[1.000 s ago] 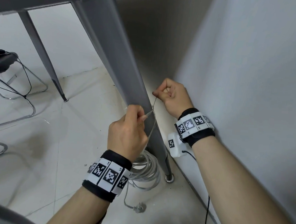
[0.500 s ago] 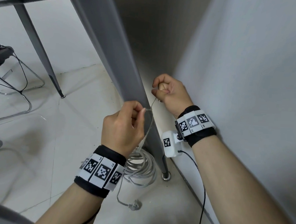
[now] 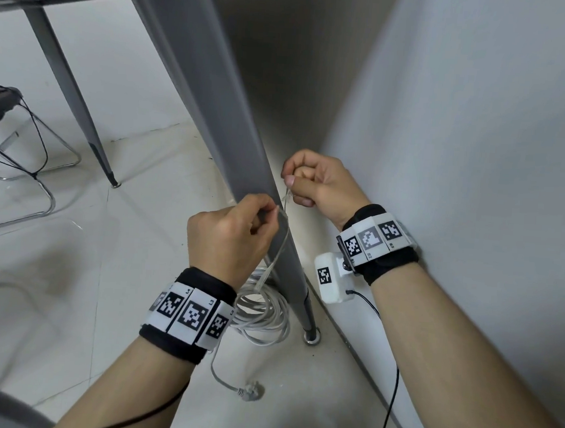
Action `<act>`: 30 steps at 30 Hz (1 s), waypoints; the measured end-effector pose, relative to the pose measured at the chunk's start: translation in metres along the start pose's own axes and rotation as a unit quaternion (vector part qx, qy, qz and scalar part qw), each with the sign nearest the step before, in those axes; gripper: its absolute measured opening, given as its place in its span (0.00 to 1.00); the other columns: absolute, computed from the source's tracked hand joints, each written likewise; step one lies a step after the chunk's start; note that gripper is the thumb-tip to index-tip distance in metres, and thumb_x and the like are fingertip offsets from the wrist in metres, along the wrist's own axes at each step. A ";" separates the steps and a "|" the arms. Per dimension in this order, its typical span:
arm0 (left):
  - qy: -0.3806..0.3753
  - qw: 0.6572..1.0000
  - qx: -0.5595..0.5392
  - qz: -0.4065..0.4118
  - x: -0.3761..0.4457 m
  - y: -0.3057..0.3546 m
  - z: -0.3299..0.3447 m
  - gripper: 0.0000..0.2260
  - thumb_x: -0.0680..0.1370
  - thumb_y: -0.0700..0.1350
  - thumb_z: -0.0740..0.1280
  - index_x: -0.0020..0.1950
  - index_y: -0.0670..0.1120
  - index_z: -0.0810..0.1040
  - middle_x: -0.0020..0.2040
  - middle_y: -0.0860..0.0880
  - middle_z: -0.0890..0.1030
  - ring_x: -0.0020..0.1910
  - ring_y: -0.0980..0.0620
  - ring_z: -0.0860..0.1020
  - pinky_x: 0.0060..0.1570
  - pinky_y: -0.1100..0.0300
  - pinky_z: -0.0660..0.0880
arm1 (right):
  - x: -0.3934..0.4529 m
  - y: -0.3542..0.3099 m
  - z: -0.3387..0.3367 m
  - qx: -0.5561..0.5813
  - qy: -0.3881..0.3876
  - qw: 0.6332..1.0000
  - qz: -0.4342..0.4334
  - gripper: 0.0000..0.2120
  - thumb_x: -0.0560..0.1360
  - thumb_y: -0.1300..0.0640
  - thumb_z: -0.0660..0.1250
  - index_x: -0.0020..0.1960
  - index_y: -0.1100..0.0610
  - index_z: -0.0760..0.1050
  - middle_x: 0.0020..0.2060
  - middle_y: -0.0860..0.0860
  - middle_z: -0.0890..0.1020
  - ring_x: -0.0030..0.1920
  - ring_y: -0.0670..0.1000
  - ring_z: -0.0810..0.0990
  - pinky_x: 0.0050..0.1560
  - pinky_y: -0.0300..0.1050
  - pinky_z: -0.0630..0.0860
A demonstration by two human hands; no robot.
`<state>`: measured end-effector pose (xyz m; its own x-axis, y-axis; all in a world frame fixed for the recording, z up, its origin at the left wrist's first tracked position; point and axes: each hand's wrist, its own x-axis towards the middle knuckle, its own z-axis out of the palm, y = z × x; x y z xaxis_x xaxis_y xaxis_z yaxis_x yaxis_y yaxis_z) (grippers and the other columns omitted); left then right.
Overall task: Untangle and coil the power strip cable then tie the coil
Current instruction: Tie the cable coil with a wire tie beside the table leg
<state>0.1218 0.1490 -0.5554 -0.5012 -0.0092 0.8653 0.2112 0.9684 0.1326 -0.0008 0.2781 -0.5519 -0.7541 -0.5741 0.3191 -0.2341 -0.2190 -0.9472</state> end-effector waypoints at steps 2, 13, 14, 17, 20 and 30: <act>-0.006 1.000 0.001 0.003 0.000 -0.002 0.001 0.02 0.72 0.40 0.75 0.39 0.45 0.84 0.24 0.51 0.76 0.22 0.49 0.75 0.22 0.56 0.73 | 0.000 0.000 0.001 -0.008 -0.003 1.000 0.011 0.12 0.77 0.73 0.62 0.41 0.60 0.73 0.26 0.52 0.67 0.24 0.45 0.64 0.28 0.35 0.65; 0.007 1.000 -0.016 0.007 0.002 -0.002 0.005 0.04 0.72 0.43 0.75 0.39 0.44 0.83 0.24 0.51 0.77 0.22 0.50 0.75 0.21 0.56 0.72 | -0.014 -0.009 -0.008 -0.177 -0.149 0.973 0.018 0.12 0.70 0.68 0.73 0.44 0.57 0.72 0.34 0.51 0.72 0.34 0.47 0.69 0.41 0.42 0.71; 0.008 1.000 -0.020 0.004 0.002 -0.002 0.005 0.04 0.72 0.43 0.75 0.39 0.44 0.83 0.25 0.51 0.77 0.22 0.50 0.75 0.21 0.56 0.73 | -0.014 -0.009 -0.007 -0.199 -0.132 0.971 0.021 0.12 0.70 0.68 0.74 0.43 0.56 0.73 0.33 0.52 0.72 0.34 0.47 0.69 0.41 0.43 0.71; 0.009 1.000 -0.023 0.002 0.001 -0.003 0.006 0.04 0.73 0.42 0.75 0.40 0.44 0.83 0.25 0.52 0.77 0.22 0.51 0.75 0.21 0.56 0.73 | -0.014 -0.008 -0.005 -0.229 -0.077 0.970 0.027 0.10 0.68 0.64 0.78 0.38 0.54 0.77 0.28 0.47 0.69 0.31 0.47 0.66 0.38 0.43 0.69; 0.012 1.000 -0.027 0.004 0.002 -0.002 0.005 0.04 0.73 0.42 0.74 0.40 0.43 0.83 0.24 0.51 0.76 0.21 0.51 0.75 0.21 0.56 0.72 | -0.015 -0.006 -0.005 -0.209 -0.045 0.976 0.024 0.08 0.67 0.63 0.78 0.36 0.57 0.80 0.26 0.49 0.68 0.31 0.52 0.64 0.39 0.46 0.66; 0.018 0.999 -0.042 -0.008 0.005 -0.001 0.004 0.04 0.73 0.44 0.73 0.39 0.44 0.84 0.24 0.52 0.76 0.21 0.51 0.74 0.22 0.56 0.73 | -0.018 -0.009 -0.001 -0.214 -0.039 0.976 0.005 0.07 0.69 0.64 0.75 0.37 0.59 0.78 0.23 0.42 0.66 0.27 0.45 0.62 0.36 0.43 0.65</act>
<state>0.1157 0.1495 -0.5531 -0.4743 -0.0356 0.8796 0.2741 0.9435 0.1860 0.0142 0.2912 -0.5494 -0.7123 -0.6369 0.2951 -0.4749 0.1277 -0.8707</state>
